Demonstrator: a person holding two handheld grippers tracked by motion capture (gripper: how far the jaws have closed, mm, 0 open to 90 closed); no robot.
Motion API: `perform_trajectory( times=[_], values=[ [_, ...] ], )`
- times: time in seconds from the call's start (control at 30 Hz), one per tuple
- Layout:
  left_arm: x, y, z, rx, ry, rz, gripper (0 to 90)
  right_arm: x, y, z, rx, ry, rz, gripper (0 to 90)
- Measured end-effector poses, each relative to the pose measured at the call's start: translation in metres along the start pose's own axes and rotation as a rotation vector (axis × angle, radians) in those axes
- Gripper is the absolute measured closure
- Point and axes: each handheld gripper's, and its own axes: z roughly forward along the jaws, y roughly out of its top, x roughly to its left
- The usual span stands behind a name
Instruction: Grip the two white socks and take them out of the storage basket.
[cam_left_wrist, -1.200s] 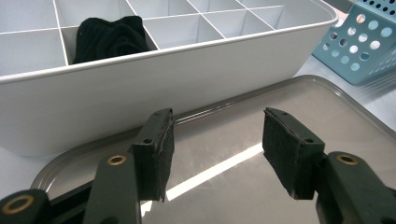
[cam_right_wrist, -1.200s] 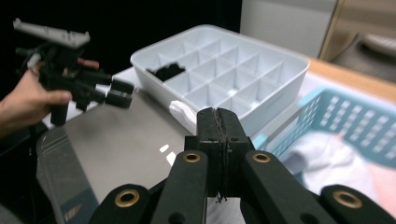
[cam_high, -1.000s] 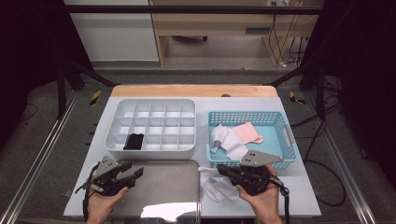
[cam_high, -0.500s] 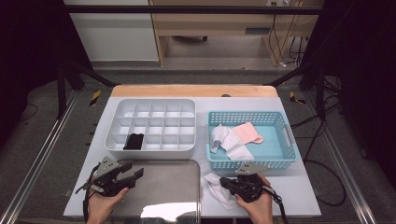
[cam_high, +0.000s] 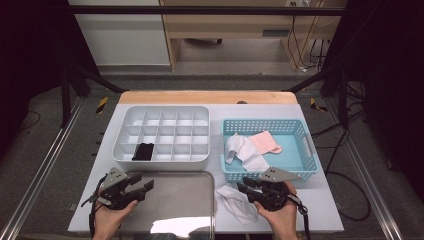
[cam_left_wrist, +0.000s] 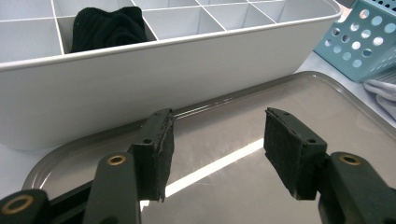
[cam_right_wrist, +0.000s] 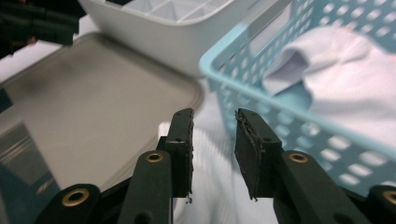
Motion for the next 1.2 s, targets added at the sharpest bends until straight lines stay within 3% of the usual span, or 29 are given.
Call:
perform_trajectory(
  times=[0.23, 0.5, 1.2],
  values=[
    [0.002, 0.000, -0.001, -0.005, 0.002, -0.009, 41.9, -0.017, 0.028, -0.004, -0.045, -0.086, 0.037, 60.1],
    [0.003, 0.000, -0.002, -0.008, 0.008, -0.007, 41.9, -0.032, 0.061, 0.008, -0.061, -0.174, 0.034, 54.9],
    [0.006, 0.000, -0.002, -0.013, 0.010, -0.016, 42.0, -0.073, 0.105, 0.060, -0.001, -0.286, 0.078, 52.0]
  ],
)
